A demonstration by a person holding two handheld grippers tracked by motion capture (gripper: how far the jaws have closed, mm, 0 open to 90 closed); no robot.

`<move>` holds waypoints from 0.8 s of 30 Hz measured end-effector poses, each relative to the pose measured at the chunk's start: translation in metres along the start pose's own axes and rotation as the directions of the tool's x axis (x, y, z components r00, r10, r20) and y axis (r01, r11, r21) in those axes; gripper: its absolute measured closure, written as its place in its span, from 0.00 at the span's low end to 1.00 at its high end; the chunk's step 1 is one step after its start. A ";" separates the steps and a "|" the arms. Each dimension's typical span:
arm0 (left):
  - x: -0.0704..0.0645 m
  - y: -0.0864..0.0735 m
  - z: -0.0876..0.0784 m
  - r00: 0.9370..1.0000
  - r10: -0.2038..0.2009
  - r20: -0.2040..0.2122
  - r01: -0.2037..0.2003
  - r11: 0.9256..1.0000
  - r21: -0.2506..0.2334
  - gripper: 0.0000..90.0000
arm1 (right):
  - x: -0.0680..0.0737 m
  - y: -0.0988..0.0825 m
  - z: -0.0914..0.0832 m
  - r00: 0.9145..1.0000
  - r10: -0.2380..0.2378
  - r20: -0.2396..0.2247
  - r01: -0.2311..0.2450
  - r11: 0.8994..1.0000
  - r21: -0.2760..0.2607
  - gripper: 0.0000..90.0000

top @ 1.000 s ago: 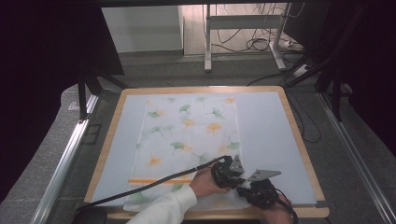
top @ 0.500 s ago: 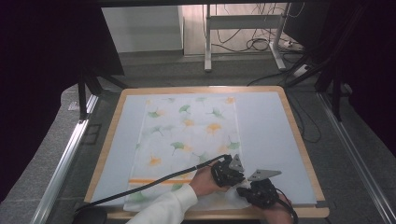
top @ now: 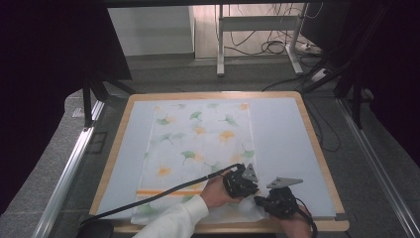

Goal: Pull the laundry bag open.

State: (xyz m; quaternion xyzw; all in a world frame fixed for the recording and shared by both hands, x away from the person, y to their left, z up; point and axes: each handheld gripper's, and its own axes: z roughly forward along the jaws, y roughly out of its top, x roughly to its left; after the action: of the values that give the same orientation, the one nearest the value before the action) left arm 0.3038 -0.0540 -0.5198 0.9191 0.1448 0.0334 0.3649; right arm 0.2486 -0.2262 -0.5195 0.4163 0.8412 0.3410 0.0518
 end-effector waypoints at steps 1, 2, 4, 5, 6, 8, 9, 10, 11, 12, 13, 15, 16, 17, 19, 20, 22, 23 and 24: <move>0.000 0.000 0.000 1.000 0.002 0.000 -0.002 1.000 0.000 0.94 | -0.002 0.000 0.000 1.000 0.015 0.004 -0.015 1.000 -0.004 0.99; 0.000 0.000 0.000 1.000 0.003 0.000 -0.003 1.000 0.001 0.94 | -0.005 0.000 0.000 1.000 0.030 0.006 -0.030 1.000 -0.006 0.99; 0.000 0.000 0.000 1.000 0.006 -0.002 -0.006 1.000 0.004 0.94 | -0.007 0.000 0.000 0.999 0.053 0.000 -0.053 0.999 -0.004 1.00; 0.000 0.000 0.000 1.000 0.007 -0.003 -0.007 1.000 0.006 0.94 | -0.009 0.000 0.000 0.997 0.071 -0.009 -0.071 0.997 -0.004 1.00; 0.000 0.000 -0.001 1.000 0.007 -0.005 -0.007 1.000 0.008 0.94 | -0.010 0.000 0.000 0.997 0.081 -0.019 -0.081 0.997 -0.001 1.00; 0.000 -0.001 -0.001 1.000 0.011 -0.007 -0.011 1.000 0.012 0.94 | -0.012 0.000 0.000 0.994 0.101 -0.031 -0.101 0.995 -0.004 1.00; 0.000 -0.001 -0.002 1.000 0.015 -0.008 -0.014 1.000 0.018 0.94 | -0.013 -0.001 0.000 0.994 0.105 -0.035 -0.105 0.994 -0.002 1.00; 0.000 -0.001 -0.003 1.000 0.018 -0.008 -0.018 1.000 0.021 0.94 | -0.014 -0.001 0.000 0.993 0.110 -0.036 -0.110 0.994 -0.004 1.00; 0.000 -0.001 -0.003 1.000 0.021 -0.009 -0.020 1.000 0.023 0.94 | -0.014 -0.001 0.000 0.993 0.112 -0.041 -0.112 0.994 -0.003 1.00; 0.000 -0.002 -0.003 1.000 0.021 -0.010 -0.021 1.000 0.023 0.94 | -0.014 0.000 0.000 0.993 0.109 -0.040 -0.109 0.994 -0.002 1.00; 0.000 -0.002 -0.004 1.000 0.026 -0.012 -0.025 0.999 0.026 0.94 | -0.014 0.000 0.000 0.993 0.109 -0.040 -0.109 0.994 -0.001 1.00; -0.001 -0.002 -0.004 1.000 0.029 -0.012 -0.029 0.999 0.028 0.94 | -0.014 -0.001 0.000 0.993 0.111 -0.040 -0.111 0.994 -0.004 1.00; -0.001 -0.002 -0.005 0.999 0.029 -0.013 -0.029 0.999 0.029 0.94 | -0.014 -0.001 0.000 0.993 0.110 -0.041 -0.111 0.994 -0.006 1.00; 0.000 -0.003 -0.005 0.999 0.029 -0.013 -0.029 0.999 0.030 0.94 | -0.014 -0.001 0.000 0.993 0.114 -0.042 -0.114 0.993 -0.005 1.00; 0.000 -0.004 -0.006 1.000 0.025 -0.010 -0.025 0.999 0.034 0.94 | -0.015 -0.001 0.000 0.993 0.114 -0.043 -0.114 0.993 -0.005 1.00; 0.002 -0.005 -0.006 1.000 0.019 -0.007 -0.019 0.999 0.033 0.95 | -0.014 -0.001 0.000 0.993 0.114 -0.042 -0.114 0.993 -0.007 1.00; 0.004 -0.009 -0.008 1.000 0.006 -0.002 -0.006 1.000 0.030 0.95 | -0.015 -0.001 0.000 0.992 0.116 -0.043 -0.116 0.993 -0.007 1.00; 0.005 -0.011 -0.010 1.000 0.001 0.000 -0.001 1.000 0.031 0.95 | -0.015 -0.001 0.000 0.992 0.116 -0.043 -0.116 0.993 -0.007 1.00; 0.005 -0.011 -0.011 1.000 0.005 -0.004 -0.005 0.999 0.032 0.95 | -0.015 -0.001 0.000 0.993 0.114 -0.043 -0.115 0.993 -0.008 1.00</move>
State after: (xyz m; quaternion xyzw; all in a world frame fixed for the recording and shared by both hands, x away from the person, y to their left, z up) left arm 0.3042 -0.0375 -0.5199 0.9251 0.1437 0.0338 0.3499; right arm 0.2573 -0.2373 -0.5233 0.4562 0.8152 0.3564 0.0165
